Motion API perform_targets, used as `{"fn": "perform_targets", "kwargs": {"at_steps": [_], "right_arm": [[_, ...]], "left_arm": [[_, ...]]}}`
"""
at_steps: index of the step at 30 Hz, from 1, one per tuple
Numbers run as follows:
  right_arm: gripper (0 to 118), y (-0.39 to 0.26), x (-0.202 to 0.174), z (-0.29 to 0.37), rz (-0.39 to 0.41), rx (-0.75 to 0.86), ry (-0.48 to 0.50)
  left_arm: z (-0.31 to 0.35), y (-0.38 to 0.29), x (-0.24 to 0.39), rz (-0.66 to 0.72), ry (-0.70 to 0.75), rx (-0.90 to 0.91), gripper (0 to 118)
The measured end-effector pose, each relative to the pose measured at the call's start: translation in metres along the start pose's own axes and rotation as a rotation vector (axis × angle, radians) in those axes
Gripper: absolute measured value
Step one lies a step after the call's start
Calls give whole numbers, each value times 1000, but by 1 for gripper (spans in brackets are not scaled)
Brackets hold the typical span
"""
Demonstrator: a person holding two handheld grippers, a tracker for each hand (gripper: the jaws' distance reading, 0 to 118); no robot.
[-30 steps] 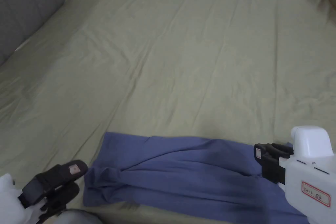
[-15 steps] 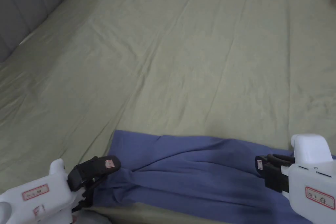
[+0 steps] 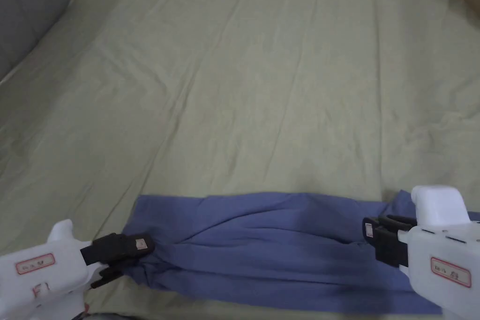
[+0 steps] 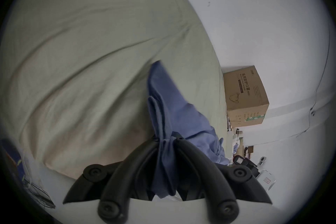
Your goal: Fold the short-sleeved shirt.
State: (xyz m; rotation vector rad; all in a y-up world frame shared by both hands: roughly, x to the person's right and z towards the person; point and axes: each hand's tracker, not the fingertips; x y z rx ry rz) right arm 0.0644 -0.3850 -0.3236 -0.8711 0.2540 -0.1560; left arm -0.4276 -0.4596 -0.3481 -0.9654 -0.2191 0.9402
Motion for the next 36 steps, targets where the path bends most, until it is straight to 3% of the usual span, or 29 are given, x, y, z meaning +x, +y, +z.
{"fn": "perform_targets", "kwargs": {"at_steps": [3, 7, 11, 15, 18, 22, 24, 25, 26, 27, 33, 36], "right_arm": [[0, -4, 22, 15, -37, 26, -38], [0, -10, 53, 38, -106, 72, -73], [0, -19, 80, 58, -171, 108, -105], [0, -31, 101, 68, -236, 126, -121], [0, -40, 111, 73, -286, 125, -134], [0, -51, 122, 77, -328, 120, -130], [0, -53, 124, 76, -333, 113, -137], [0, -54, 125, 76, -333, 108, -141], [0, -54, 126, 75, -332, 103, -143], [0, -54, 126, 74, -330, 100, -144], [0, -49, 119, 65, -315, 84, -126], [0, -46, 113, 59, -291, 69, -118]], "left_arm": [[3, -8, 65, -157, 29, 24, 6], [-14, -31, 167, -531, 67, -12, 6], [-66, -82, 248, -830, -13, -159, 6], [-148, -158, 279, -1182, 32, -342, 6], [-199, -210, 274, -1412, 188, -404, 6], [-213, -219, 257, -1332, 193, -436, 11], [-202, -209, 249, -1237, 143, -430, 36], [-195, -200, 252, -1187, 129, -436, 59], [-188, -191, 250, -1120, 99, -446, 74], [-180, -183, 248, -1065, 81, -455, 83], [-114, -118, 229, -746, -72, -321, 85], [-102, -86, 203, -593, -34, -248, 84]]}}
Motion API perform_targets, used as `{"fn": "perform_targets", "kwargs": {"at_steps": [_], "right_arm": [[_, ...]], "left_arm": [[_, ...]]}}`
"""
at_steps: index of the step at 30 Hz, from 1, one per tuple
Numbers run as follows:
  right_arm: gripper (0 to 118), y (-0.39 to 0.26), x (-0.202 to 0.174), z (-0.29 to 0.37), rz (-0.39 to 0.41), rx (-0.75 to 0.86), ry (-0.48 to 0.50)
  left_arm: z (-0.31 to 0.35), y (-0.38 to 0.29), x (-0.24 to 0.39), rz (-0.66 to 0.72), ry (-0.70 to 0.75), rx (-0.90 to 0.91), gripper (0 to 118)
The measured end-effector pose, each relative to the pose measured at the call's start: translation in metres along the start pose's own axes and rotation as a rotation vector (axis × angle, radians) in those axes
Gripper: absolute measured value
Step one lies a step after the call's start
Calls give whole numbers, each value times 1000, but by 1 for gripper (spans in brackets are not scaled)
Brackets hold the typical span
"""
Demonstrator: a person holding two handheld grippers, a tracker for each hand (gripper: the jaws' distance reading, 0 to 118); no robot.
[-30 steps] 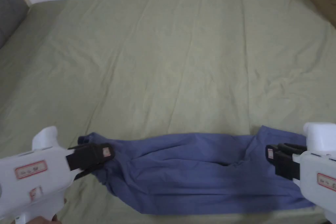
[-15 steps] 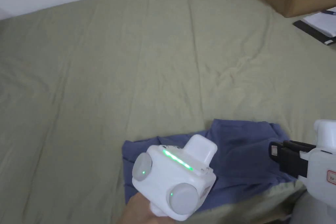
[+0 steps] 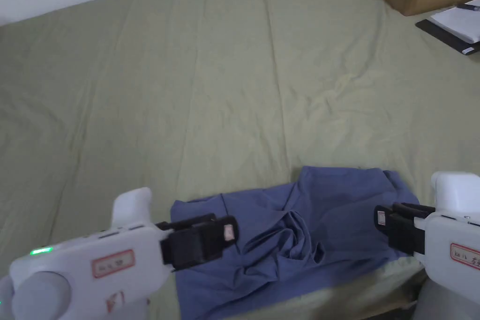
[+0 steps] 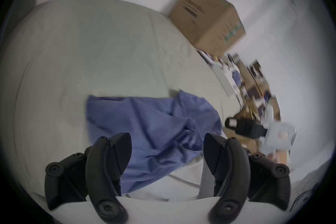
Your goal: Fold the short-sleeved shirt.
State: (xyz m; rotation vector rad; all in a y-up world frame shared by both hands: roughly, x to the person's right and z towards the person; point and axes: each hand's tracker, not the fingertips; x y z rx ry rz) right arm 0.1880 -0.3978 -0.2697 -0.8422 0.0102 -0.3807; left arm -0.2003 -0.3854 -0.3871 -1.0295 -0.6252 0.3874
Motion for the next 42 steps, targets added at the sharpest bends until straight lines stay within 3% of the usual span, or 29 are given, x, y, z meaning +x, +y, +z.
{"fn": "perform_targets", "kwargs": {"at_steps": [2, 3, 4, 5, 9, 13, 21, 25, 30, 35, 42], "right_arm": [[0, 0, -5, -4, 12, -12, 2], [0, 0, -7, -6, 18, -18, 4], [0, 0, -9, -7, 23, -21, 6], [0, 0, -11, -8, 26, -23, 7], [0, 0, -15, -9, 40, -33, 7], [0, 2, -14, -9, 43, -39, 4], [0, 4, -13, -7, 65, -40, -13], [0, 4, -11, -7, 71, -46, -15], [0, 2, -4, -9, 52, -49, -19], [0, -1, 3, -8, 36, -55, -23], [0, -1, 10, -1, 6, -49, -38]], "left_arm": [[-2, 3, -16, 31, 98, 7, 72], [-5, 4, -21, 11, 110, 9, 50], [-11, 3, -24, 10, 104, 5, 10], [-19, 2, -25, 22, 108, -18, 3], [-50, -8, -24, 85, -40, -120, 3], [-76, -16, -19, 48, -20, -174, 3], [-105, -21, -34, 189, -49, -240, 2], [-112, -10, -17, 163, -39, -238, 2], [-121, 9, 20, 30, -66, -219, 2], [-157, 27, 45, 26, -89, -236, 2], [-186, 16, 81, -94, -138, -333, 2]]}}
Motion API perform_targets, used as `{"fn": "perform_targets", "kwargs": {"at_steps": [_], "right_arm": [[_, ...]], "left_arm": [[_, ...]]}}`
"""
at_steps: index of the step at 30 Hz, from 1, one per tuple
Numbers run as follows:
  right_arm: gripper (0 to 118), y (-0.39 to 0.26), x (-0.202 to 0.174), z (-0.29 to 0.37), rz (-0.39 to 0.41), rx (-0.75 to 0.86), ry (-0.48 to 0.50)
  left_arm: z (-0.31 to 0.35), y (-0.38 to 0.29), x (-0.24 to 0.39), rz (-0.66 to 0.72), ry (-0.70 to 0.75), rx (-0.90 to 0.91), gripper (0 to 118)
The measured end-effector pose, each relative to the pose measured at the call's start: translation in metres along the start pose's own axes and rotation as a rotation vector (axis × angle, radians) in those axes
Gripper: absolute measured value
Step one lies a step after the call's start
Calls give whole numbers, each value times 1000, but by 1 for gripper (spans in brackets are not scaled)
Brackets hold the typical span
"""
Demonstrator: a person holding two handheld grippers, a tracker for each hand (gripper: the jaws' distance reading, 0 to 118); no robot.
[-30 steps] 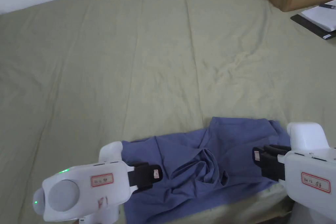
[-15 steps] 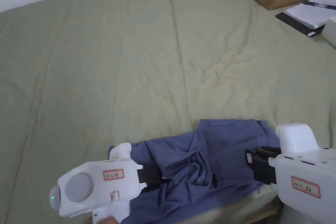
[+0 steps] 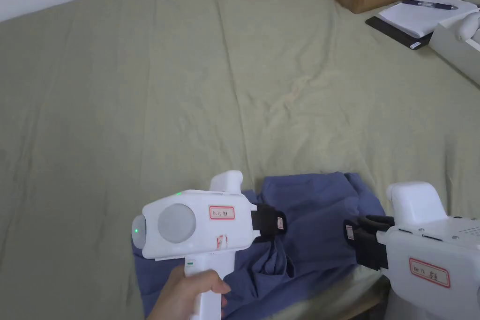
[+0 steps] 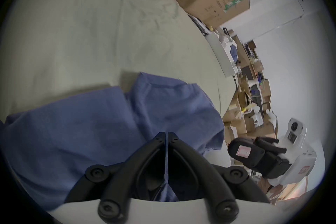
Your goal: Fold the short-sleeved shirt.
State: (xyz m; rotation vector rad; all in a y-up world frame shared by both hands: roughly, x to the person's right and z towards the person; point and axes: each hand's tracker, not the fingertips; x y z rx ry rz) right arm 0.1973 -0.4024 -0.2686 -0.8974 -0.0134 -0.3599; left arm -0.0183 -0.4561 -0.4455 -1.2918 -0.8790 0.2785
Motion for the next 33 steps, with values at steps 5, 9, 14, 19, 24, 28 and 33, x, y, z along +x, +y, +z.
{"fn": "perform_targets", "kwargs": {"at_steps": [5, 9, 14, 19, 24, 28, 33], "right_arm": [[0, 6, -3, 4, 6, 16, 5], [0, 10, -13, 1, 36, 17, 11], [0, 14, -33, -9, 80, 0, 32], [0, 16, -54, -14, 122, -13, 54], [0, 18, -71, -17, 146, -22, 68], [0, 19, -80, -20, 170, -33, 76], [0, 15, -86, -20, 195, -51, 71]], "left_arm": [[51, -17, -17, 33, -36, 95, 2], [118, -40, -63, 142, -34, 192, 14], [167, -80, -119, 208, 77, 199, 110], [168, -99, -169, 351, -30, 205, 110], [138, -87, -182, 344, -84, 197, 110], [121, -69, -179, 337, -178, 204, 110], [111, -62, -189, 349, -246, 177, 29]]}}
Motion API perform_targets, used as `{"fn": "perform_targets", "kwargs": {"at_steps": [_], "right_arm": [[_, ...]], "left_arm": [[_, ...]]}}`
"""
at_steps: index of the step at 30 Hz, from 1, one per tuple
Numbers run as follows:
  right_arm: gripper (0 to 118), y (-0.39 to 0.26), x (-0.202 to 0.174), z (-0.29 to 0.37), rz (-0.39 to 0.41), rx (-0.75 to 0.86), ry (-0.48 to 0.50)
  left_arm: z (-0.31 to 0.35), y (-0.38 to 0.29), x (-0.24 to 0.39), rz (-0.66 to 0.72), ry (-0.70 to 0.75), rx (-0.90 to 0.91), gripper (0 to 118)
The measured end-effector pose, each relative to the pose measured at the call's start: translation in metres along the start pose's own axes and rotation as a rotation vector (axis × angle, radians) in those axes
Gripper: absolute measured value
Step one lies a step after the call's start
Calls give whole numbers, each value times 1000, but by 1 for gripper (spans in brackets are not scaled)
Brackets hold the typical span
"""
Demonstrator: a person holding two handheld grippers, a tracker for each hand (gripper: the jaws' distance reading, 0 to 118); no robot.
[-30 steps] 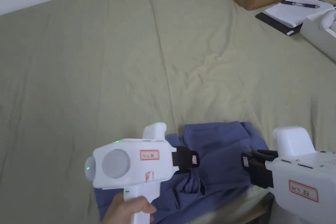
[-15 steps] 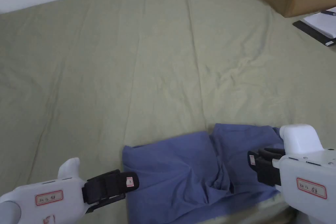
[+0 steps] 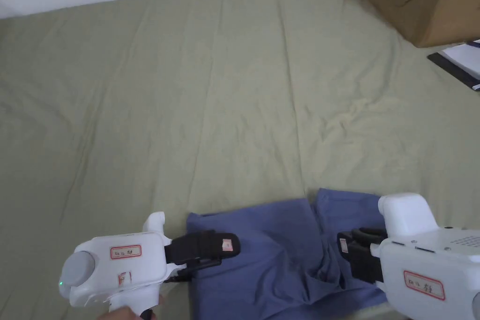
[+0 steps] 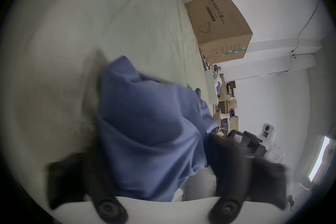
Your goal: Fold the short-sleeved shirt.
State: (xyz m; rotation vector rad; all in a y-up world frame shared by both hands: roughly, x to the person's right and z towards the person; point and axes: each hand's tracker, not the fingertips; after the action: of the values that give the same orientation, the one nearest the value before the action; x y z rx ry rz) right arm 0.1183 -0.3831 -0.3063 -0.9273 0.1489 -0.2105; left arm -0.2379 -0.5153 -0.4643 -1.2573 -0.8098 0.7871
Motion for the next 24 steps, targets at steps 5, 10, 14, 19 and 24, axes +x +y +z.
{"fn": "perform_targets", "kwargs": {"at_steps": [5, 10, 14, 19, 24], "right_arm": [[0, -3, -2, 0, 12, -17, -9], [0, -3, 1, 4, -4, -8, -19], [0, -4, 0, 8, -1, 20, -27], [0, -2, 0, 5, -14, 46, 10], [0, -4, 3, -6, -44, 56, 66]], "left_arm": [[10, -3, -14, 77, 6, -8, 3], [41, 2, 2, 24, 96, 0, 3], [102, 8, 9, -39, 215, 65, 3], [175, 6, 17, 1, 414, 174, 3], [167, -8, 61, 32, 489, 180, 3]]}}
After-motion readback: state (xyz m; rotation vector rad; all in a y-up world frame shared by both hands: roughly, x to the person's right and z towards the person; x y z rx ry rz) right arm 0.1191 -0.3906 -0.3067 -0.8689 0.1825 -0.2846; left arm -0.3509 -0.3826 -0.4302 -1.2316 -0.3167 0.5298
